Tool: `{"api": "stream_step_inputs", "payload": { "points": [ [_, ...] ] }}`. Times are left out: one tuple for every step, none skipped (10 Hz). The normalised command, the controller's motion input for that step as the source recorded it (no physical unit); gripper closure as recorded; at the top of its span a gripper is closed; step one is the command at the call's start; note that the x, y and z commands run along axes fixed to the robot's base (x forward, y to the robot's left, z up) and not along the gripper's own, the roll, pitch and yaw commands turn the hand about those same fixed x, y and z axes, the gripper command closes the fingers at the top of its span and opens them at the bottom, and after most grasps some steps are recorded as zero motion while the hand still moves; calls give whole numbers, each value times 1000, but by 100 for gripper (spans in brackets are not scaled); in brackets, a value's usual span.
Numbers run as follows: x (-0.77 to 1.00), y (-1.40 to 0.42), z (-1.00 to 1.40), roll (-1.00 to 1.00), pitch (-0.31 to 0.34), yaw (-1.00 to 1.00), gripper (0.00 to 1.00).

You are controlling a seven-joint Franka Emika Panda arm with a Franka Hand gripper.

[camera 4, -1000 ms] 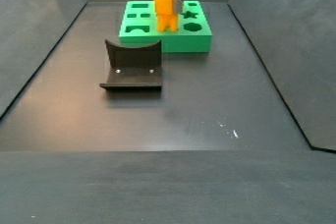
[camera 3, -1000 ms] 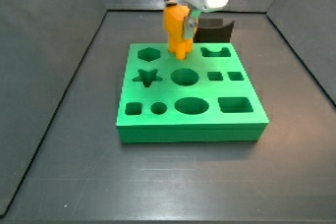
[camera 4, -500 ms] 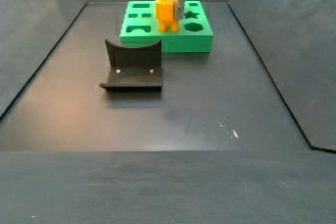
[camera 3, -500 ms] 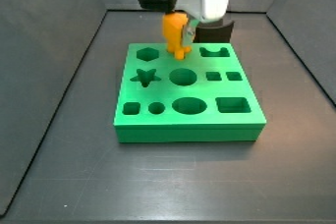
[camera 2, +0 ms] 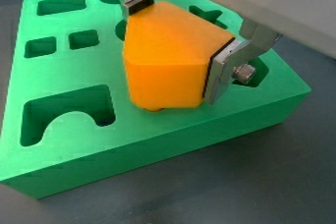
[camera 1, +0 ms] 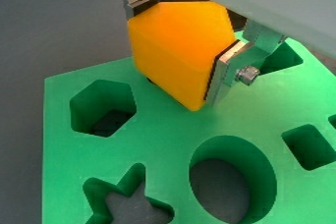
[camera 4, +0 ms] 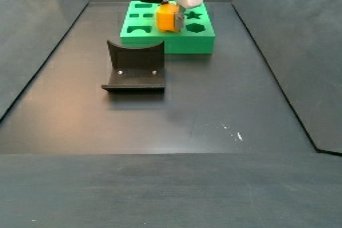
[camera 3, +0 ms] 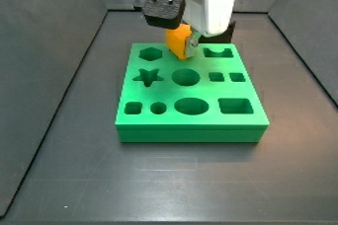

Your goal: Insert the 3 prong object.

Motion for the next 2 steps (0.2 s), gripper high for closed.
{"api": "stream_step_inputs", "payload": {
  "points": [
    [63,0,-283,147,0,0,100],
    [0,0,0,0,0,0,100]
  ]
}}
